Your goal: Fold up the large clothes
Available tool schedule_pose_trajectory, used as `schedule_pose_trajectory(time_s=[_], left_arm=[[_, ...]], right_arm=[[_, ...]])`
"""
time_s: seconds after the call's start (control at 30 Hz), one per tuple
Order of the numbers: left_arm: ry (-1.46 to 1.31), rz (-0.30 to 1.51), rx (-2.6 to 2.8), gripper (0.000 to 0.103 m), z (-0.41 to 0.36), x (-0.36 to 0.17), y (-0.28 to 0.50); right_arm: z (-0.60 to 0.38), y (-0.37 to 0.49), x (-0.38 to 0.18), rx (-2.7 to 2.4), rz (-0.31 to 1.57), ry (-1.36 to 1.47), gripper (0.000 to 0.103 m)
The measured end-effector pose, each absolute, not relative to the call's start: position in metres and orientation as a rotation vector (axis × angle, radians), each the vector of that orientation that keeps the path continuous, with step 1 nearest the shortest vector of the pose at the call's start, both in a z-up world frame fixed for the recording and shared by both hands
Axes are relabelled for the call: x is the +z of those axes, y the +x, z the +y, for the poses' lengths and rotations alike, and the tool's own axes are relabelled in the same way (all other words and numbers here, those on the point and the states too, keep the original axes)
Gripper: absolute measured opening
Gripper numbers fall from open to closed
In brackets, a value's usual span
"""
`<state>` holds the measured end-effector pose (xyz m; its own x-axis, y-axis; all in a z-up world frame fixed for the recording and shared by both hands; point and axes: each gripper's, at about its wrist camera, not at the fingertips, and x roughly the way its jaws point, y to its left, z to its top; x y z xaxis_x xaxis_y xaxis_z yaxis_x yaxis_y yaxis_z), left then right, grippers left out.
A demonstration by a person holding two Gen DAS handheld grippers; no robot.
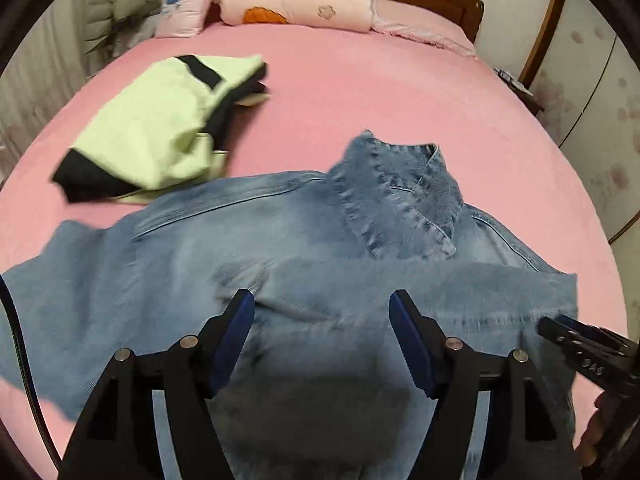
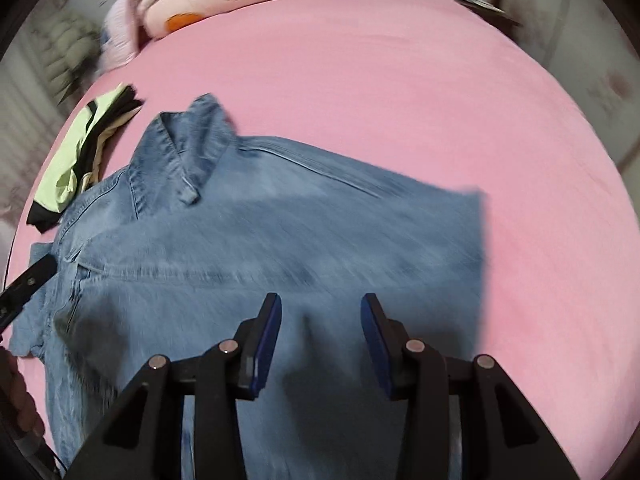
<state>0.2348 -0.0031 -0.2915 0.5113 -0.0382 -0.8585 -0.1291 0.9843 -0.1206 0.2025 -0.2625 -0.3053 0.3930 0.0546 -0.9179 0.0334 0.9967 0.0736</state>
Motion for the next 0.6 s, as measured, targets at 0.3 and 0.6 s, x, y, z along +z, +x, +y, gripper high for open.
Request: schedule_pose_trajectory(time_s=[0.3,0.6], left_arm=[[-0.178,1.168,0.087,0.068,-0.005,-0.356,0.275],[-0.216,1.189,0.092,0.068,-0.007,-0.292,0.249]], right_arm=[[-0.319,0.248,-0.345,-0.087,1.201,0.040,0.000],[-0.373,0.206,-0.301,-0.145,1.226,0.190,0.005]])
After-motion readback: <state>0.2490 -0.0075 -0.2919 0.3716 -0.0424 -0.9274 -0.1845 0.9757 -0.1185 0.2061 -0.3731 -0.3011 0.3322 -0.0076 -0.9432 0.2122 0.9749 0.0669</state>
